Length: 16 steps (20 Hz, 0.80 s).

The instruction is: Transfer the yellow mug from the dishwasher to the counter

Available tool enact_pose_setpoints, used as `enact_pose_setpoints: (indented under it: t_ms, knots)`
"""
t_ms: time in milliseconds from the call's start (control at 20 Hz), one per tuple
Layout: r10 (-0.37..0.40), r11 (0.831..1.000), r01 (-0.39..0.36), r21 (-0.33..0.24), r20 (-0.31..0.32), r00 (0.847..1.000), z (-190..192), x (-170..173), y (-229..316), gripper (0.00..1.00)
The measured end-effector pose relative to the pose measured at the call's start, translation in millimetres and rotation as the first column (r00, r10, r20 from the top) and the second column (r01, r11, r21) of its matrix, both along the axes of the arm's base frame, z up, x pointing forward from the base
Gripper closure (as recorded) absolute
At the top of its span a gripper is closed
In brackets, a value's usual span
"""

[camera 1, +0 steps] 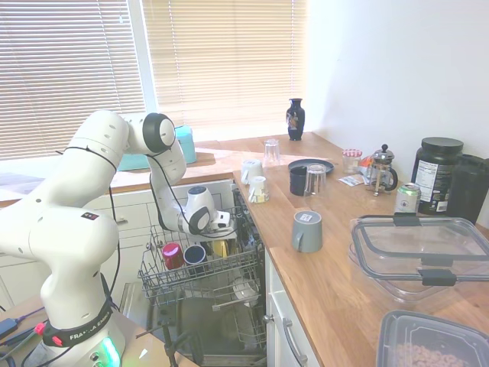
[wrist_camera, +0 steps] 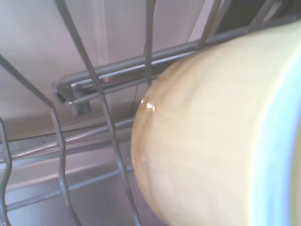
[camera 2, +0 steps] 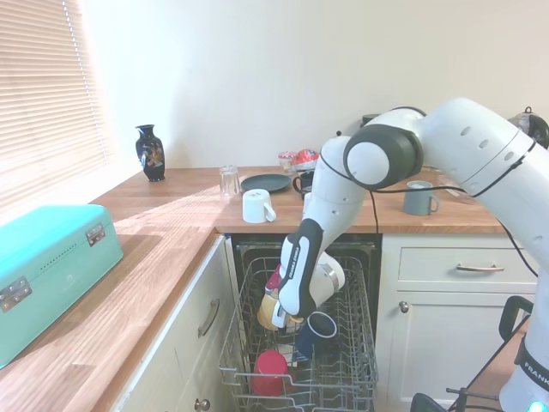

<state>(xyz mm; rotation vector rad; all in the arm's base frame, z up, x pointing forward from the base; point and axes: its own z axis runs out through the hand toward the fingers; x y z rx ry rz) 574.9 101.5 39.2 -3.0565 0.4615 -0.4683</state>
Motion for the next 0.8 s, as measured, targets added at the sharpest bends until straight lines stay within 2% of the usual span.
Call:
enact_pose_setpoints:
  t_ms: [450,800]
  knots:
    - [-0.016,1.0,0.016,0.003,-0.007,1.0,0.3,2.4,-1.6,1.0]
    - [-0.029,0.999,0.027,-0.023,-0.066,0.997,4.9,16.2,-2.5,1.0]
